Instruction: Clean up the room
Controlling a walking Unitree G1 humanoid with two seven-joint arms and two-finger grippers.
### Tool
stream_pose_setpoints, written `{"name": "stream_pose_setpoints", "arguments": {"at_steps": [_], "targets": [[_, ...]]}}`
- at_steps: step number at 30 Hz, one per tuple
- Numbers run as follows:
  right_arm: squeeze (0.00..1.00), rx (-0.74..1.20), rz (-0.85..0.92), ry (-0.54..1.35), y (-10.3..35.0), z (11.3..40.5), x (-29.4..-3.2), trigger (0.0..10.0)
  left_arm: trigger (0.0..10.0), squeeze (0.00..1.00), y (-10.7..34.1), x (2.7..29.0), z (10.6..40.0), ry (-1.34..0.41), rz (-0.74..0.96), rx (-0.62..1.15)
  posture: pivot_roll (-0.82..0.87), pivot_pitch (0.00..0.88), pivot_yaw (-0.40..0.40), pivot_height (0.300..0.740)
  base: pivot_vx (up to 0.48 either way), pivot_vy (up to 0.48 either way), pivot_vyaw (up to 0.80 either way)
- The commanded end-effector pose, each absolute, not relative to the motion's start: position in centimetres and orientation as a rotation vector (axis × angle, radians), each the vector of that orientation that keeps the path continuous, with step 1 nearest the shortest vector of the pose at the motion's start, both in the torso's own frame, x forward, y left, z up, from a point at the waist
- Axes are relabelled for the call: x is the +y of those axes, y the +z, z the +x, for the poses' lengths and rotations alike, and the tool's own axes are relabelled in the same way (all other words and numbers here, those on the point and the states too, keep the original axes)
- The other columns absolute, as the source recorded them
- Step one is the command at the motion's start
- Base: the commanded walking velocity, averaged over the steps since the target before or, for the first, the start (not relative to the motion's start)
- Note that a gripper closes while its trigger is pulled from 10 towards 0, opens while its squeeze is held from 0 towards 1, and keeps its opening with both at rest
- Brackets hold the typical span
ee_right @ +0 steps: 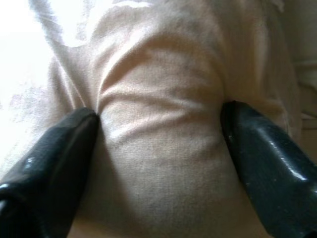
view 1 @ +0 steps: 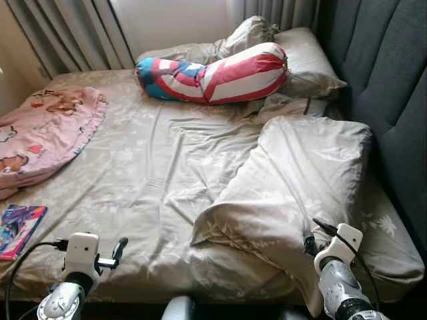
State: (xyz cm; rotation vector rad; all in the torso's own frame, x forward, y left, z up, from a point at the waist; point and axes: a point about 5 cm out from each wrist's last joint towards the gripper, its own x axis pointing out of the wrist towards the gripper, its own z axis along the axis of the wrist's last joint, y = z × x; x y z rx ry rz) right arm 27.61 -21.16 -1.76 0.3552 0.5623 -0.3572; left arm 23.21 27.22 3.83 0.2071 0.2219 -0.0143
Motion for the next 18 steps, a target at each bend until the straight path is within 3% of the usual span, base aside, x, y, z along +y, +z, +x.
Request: {"name": "stream_pose_setpoints", "arguments": {"at_steps": [1,18], "targets": [[0.00,0.668,0.375,-0.301,-3.38,26.31,-19.32,0.0,10.0,0.00,4.00,27.72,22.70,0.002,0.204,0.233,0.12,0.120,0.105,0.640,0.000,0.000,0.00],[0.00,0.675,0.349,-0.314,-3.82,25.64,-19.47,0.0,10.0,0.00,4.34,28.00,22.93,0.025,0.210,0.235,0.12,0.103,0.088,0.640,0.000,0.000,0.00]]}}
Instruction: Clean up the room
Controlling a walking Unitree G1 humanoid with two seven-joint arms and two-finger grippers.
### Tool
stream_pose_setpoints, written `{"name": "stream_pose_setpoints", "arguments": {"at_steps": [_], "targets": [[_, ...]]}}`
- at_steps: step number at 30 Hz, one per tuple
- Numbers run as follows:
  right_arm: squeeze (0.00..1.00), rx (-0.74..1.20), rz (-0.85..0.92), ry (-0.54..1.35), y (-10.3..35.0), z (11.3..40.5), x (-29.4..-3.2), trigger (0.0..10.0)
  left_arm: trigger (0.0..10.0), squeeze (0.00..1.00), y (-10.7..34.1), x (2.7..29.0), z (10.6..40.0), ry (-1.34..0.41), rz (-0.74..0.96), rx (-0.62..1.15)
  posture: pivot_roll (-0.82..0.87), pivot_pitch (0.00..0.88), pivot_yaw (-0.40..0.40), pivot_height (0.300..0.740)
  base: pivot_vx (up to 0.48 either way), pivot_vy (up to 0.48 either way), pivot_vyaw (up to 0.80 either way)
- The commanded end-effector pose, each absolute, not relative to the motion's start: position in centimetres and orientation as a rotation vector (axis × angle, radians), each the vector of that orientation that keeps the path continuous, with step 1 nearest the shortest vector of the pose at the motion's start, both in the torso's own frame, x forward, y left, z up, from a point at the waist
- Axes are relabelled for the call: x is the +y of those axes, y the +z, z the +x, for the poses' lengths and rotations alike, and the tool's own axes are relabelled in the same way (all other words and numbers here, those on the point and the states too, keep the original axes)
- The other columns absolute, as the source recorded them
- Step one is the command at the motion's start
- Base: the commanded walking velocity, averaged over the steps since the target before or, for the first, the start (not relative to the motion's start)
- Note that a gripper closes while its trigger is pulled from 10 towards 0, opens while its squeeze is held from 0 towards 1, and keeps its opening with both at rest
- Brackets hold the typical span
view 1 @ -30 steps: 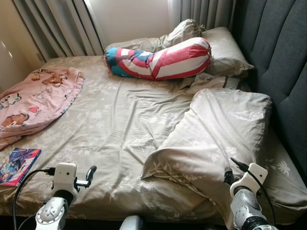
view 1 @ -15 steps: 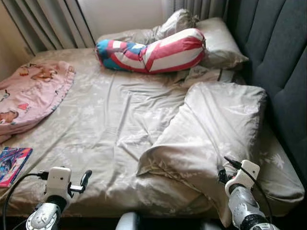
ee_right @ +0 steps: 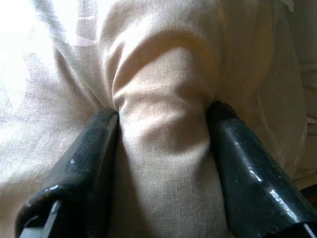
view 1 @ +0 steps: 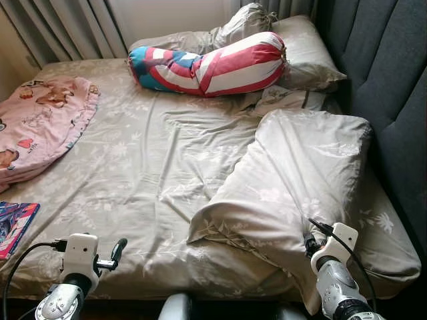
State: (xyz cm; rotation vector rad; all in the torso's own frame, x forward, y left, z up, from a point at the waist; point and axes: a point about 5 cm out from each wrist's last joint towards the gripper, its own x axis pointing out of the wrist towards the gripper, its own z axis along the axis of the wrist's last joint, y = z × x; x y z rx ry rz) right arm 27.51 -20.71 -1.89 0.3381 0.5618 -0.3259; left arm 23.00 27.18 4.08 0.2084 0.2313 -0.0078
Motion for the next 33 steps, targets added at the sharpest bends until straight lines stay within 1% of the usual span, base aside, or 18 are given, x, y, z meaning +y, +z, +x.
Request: {"name": "stream_pose_setpoints", "arguments": {"at_steps": [1,9,15,19,22,26,30,31,33], "targets": [[0.00,0.674,0.349,-0.315,-3.8,25.7,-19.5,0.0,10.0,0.00,4.3,28.0,23.0,0.026,0.210,0.236,0.12,0.103,0.088,0.640,0.000,0.000,0.00],[0.00,0.666,0.332,-0.339,-3.6,25.8,-19.9,0.0,10.0,0.00,4.0,27.2,23.6,0.024,0.193,0.233,0.10,0.075,0.079,0.640,0.000,0.000,0.00],[0.00,0.645,0.304,-0.373,-3.2,26.1,-20.8,0.0,10.0,0.00,4.0,26.9,24.4,0.036,0.180,0.222,0.09,0.044,0.066,0.640,0.000,0.000,0.00],[0.00,0.601,0.250,-0.376,-2.4,26.8,-21.5,0.0,10.0,0.00,3.9,26.6,24.9,0.046,0.173,0.218,0.08,0.027,0.056,0.640,0.000,0.000,0.00],[0.00,0.581,0.212,-0.413,-1.9,27.1,-22.2,0.0,10.0,0.00,3.8,26.4,25.2,0.053,0.167,0.214,0.07,0.011,0.047,0.640,0.000,0.000,0.00],[0.00,0.502,0.155,-0.502,-0.5,27.6,-24.5,0.0,10.0,0.00,3.6,25.9,25.7,0.061,0.147,0.207,0.05,0.000,0.039,0.640,0.000,0.000,0.00],[0.00,0.437,0.101,-0.605,1.0,27.7,-27.3,0.0,10.0,0.00,3.4,25.6,26.0,0.061,0.143,0.210,0.02,0.000,0.036,0.640,0.000,0.000,0.00],[0.00,0.403,0.065,-0.687,2.1,27.6,-29.4,0.0,10.0,0.00,3.3,25.4,26.1,0.061,0.138,0.210,0.02,0.000,0.034,0.640,0.000,0.000,0.00],[0.00,0.364,0.037,-0.755,3.2,27.5,-31.2,0.0,10.0,0.00,3.3,25.3,26.2,0.062,0.135,0.210,0.01,0.000,0.033,0.640,0.000,0.000,0.00]]}}
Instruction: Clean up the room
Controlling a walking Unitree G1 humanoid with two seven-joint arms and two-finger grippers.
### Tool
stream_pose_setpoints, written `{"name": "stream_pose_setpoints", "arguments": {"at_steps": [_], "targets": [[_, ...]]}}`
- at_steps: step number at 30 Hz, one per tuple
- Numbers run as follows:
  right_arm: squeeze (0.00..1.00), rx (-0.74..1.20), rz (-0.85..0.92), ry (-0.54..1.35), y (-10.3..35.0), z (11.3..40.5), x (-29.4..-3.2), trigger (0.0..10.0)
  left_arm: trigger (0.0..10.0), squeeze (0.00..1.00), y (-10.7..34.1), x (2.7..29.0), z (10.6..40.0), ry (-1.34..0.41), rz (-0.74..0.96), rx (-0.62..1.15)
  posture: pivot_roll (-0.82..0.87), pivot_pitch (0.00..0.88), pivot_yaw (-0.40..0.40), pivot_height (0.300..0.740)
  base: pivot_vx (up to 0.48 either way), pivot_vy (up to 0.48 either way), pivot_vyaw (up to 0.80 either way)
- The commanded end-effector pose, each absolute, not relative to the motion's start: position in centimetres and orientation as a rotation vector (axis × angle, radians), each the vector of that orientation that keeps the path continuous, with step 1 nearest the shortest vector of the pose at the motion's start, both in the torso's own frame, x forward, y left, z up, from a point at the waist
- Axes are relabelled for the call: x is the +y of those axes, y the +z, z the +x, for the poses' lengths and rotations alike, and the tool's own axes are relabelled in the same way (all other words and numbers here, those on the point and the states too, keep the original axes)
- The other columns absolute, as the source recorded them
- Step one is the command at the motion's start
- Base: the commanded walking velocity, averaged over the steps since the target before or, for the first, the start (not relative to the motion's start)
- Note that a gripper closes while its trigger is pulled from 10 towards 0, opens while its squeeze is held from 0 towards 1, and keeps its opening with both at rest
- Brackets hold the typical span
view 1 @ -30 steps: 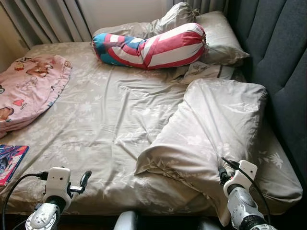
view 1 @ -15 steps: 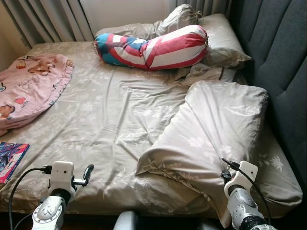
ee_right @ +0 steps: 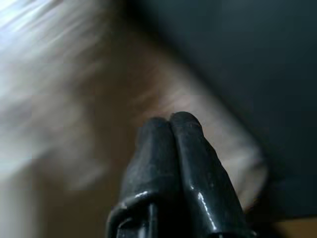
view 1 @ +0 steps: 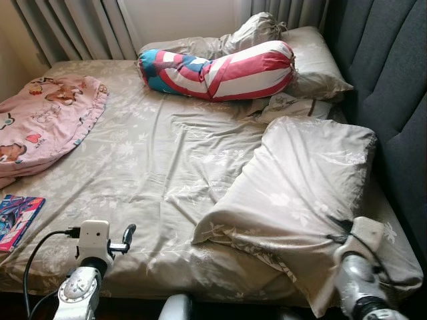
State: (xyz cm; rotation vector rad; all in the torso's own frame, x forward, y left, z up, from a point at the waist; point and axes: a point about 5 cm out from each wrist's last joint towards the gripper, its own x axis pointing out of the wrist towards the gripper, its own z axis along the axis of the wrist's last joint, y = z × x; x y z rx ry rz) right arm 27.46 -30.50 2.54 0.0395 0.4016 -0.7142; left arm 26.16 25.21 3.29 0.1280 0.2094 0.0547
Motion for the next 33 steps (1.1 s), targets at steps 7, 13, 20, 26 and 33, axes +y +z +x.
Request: {"name": "stream_pose_setpoints", "arguments": {"at_steps": [7,13,20,26,33], "targets": [[0.00,0.242,-0.007,-0.869,7.5,28.1,-35.5,0.0,10.0,0.00,2.8,25.1,26.3,0.064,0.127,0.215,-0.01,0.000,0.028,0.640,0.000,0.000,0.00],[0.00,0.275,0.159,-0.608,5.2,29.8,-30.6,10.0,10.0,0.00,2.7,25.1,26.3,0.064,0.130,0.217,0.00,0.000,0.028,0.640,0.000,0.000,0.00],[1.00,0.396,0.242,-0.522,1.9,29.0,-26.8,10.0,10.0,0.00,2.7,25.5,26.1,0.062,0.141,0.213,0.02,0.000,0.033,0.640,0.000,0.000,0.00],[1.00,0.408,0.246,-0.471,1.5,28.9,-26.3,10.0,10.0,0.00,2.8,25.9,26.0,0.065,0.151,0.214,0.02,0.000,0.033,0.640,0.000,0.000,0.00],[1.00,0.393,0.253,-0.453,1.6,29.0,-26.3,10.0,10.0,0.00,2.6,25.7,25.9,0.058,0.151,0.217,0.02,0.000,0.036,0.640,0.000,0.000,0.00]]}}
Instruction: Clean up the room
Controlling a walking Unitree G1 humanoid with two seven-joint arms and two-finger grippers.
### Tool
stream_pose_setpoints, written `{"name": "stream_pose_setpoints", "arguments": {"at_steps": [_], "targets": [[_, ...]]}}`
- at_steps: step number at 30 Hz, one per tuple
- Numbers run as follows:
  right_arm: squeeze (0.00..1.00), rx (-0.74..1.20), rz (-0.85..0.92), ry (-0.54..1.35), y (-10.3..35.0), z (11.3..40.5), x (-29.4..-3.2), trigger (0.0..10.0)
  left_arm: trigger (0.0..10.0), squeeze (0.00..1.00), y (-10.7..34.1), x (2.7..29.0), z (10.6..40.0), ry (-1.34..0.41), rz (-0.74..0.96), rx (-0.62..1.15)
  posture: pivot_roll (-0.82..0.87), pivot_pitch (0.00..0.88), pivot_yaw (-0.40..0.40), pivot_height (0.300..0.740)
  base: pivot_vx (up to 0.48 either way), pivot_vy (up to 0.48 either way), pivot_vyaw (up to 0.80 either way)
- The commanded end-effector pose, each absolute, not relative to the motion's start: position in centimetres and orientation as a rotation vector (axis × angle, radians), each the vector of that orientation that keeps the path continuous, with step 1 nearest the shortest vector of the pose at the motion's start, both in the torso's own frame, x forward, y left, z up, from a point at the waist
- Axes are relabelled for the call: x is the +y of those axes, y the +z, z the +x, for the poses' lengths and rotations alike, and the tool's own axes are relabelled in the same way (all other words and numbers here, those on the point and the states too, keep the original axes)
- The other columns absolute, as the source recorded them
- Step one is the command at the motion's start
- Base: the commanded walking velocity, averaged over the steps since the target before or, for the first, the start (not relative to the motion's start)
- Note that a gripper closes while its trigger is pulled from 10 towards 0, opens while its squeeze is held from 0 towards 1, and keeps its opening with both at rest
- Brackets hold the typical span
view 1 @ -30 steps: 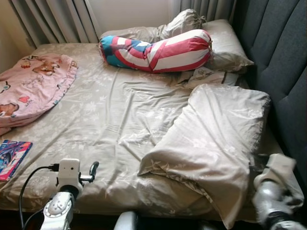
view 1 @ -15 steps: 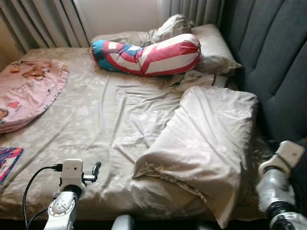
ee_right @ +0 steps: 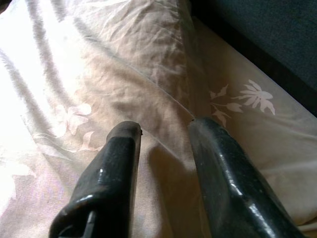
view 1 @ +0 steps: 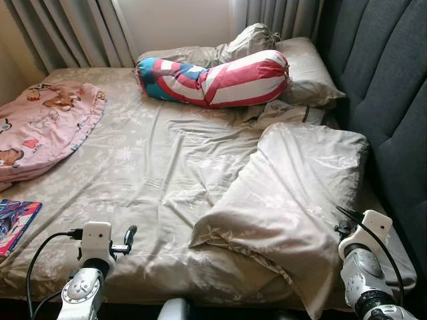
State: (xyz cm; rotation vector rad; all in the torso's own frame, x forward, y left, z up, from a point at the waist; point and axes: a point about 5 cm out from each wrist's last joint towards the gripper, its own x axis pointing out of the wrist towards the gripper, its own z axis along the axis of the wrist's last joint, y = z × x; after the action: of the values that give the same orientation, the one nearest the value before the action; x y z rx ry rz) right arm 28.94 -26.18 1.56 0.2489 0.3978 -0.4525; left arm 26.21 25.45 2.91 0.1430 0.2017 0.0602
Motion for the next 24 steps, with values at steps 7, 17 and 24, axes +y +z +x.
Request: {"name": "stream_pose_setpoints", "arguments": {"at_steps": [7,17,24], "targets": [[1.00,0.371,0.270,-0.431,1.7,29.1,-26.1,10.0,10.0,0.00,2.6,25.6,25.9,0.049,0.154,0.218,0.02,0.000,0.038,0.640,0.000,0.000,0.00],[1.00,0.406,0.274,-0.424,0.9,28.5,-25.5,10.0,10.0,0.00,2.6,25.8,25.8,0.053,0.156,0.219,0.02,0.000,0.041,0.640,0.000,0.000,0.00],[1.00,0.467,0.300,-0.403,-0.2,27.9,-24.4,10.0,10.0,0.00,2.8,26.1,25.7,0.053,0.164,0.217,0.03,0.000,0.051,0.640,0.000,0.000,0.00]]}}
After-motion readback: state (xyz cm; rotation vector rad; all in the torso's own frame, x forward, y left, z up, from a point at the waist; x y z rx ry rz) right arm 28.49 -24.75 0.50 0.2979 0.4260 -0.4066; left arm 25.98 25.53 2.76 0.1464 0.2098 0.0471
